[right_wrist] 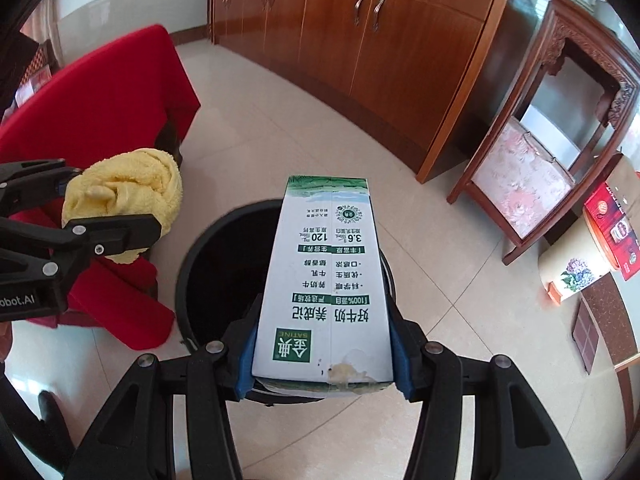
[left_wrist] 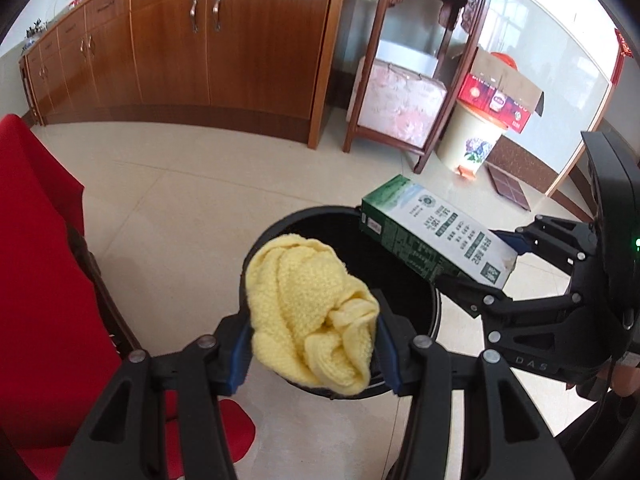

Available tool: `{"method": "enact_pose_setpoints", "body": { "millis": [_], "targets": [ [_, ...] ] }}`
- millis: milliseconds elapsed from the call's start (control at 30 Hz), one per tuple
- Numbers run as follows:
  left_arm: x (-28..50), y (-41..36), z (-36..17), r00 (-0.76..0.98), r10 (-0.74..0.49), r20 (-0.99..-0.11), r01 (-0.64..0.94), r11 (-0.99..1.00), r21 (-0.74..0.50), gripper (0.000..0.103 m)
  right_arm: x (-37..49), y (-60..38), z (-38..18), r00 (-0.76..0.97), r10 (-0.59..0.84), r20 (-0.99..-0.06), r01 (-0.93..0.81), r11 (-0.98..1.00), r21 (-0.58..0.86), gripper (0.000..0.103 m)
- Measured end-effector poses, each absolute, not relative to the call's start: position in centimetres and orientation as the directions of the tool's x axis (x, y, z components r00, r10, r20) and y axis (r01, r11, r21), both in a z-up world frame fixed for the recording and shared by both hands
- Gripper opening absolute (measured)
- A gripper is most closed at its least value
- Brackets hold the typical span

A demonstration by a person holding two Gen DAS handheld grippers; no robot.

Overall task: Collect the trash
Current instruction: 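Carry cloth and milk carton over the black bin and open both grippers, then move both grippers back toward the table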

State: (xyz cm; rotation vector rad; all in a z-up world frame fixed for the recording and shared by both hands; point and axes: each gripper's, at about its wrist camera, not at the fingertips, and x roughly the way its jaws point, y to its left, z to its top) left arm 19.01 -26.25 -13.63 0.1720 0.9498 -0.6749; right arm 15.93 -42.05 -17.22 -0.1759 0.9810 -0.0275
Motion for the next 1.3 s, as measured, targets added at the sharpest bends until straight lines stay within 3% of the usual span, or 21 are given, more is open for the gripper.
{"method": "enact_pose_setpoints", "body": {
  "millis": [333, 400, 467, 533, 567, 767, 1300],
  "targets": [
    [21.4, -28.7, -16.8, 0.32, -0.459, -0.829, 0.607, 0.771, -0.192, 0.054, 19.0, -42.7, -22.7, 0.443, -0.067, -0.894, -0.173, 0.972, -0.158, 0.056],
    [21.8, -28.9, -17.4, 0.291, -0.475, -0.83, 0.602, 0.766, -0.227, 0.059, 19.3, -42.9, -23.6, 0.424, -0.058, -0.904, -0.193, 0.969, -0.152, 0.056],
    [22.5, -28.9, -18.4, 0.281, -0.467, -0.838, 0.577, 0.78, -0.241, 0.084, 19.5, -43.0, -24.4, 0.403, -0.041, -0.914, -0.217, 0.966, -0.139, 0.056],
    [22.7, -28.4, -18.7, 0.301, -0.435, -0.848, 0.553, 0.805, -0.216, 0.09, 19.6, -43.0, -25.2, 0.395, -0.05, -0.917, -0.237, 0.959, -0.155, 0.083],
    [22.7, -28.0, -18.6, 0.313, -0.424, -0.85, 0.548, 0.811, -0.203, 0.092, 19.3, -43.1, -25.5, 0.403, -0.096, -0.91, -0.223, 0.954, -0.199, 0.101],
    [21.3, -26.6, -17.0, 0.434, -0.327, -0.84, 0.53, 0.846, -0.056, 0.094, 18.2, -44.6, -25.1, 0.407, -0.158, -0.9, -0.152, 0.959, -0.238, 0.103],
    [18.2, -24.0, -13.2, 0.5, -0.294, -0.815, 0.506, 0.863, -0.001, 0.095, 16.1, -45.0, -19.5, 0.48, -0.2, -0.855, 0.064, 0.979, -0.192, 0.103]
  ]
}}
